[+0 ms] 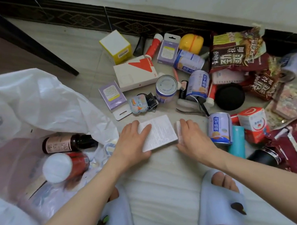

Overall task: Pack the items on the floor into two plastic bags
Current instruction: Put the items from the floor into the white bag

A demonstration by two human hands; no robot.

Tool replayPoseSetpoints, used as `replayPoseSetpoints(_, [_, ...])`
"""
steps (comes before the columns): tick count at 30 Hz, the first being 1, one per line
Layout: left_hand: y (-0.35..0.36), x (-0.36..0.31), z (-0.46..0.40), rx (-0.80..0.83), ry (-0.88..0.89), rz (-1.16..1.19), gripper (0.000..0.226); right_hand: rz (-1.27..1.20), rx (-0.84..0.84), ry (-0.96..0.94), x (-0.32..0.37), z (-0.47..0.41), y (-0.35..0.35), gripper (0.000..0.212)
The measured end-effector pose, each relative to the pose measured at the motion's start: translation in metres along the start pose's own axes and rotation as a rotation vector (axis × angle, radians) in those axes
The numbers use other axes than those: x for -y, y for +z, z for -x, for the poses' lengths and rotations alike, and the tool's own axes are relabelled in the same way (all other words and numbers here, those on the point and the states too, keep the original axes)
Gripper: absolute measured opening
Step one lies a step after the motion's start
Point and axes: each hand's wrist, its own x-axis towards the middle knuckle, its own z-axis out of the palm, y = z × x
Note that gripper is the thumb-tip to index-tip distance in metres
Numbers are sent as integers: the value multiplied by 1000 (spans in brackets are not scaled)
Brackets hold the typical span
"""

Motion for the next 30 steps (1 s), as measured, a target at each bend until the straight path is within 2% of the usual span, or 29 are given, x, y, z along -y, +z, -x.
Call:
replayPoseSetpoints(4, [-18,-9,16,-165,-93,126,75,57,64,-69,-6,6,-4,93])
replayPoseSetpoints(5, [-26,-11,23,-206,-111,150,75,96,83,-103,-6,6,-5,91])
replayPoseSetpoints(8, [-51,-8,51,-310,-172,212,77,187,38,-276,-4,3,-5,61])
replayPoseSetpoints(10, [-65,4,74,-376,-265,254,78,170,37,-333,5,0,-9,53])
replayPoseSetpoints(12, [-75,16,101,-454,-386,261,78,144,58,-371,19,-1,-14,64])
replayPoseSetpoints(15, [-84,31,141,-541,-598,223,79,-67,-56,-423,57,4,-17,75])
replayPoseSetpoints(18, [-83,45,171,-528,-830,148,78,-231,-69,-547,107,10,-17,78])
replayPoseSetpoints(23, [-66,65,195,-486,-1002,66,65,-277,-21,-669,179,3,-2,75])
replayPoseSetpoints(28, [-53,67,189,-433,-959,40,60,-137,-31,-426,208,-12,23,70])
replayPoseSetpoints(30, [-49,67,184,-421,-913,50,59,-128,-22,-417,210,-13,31,68])
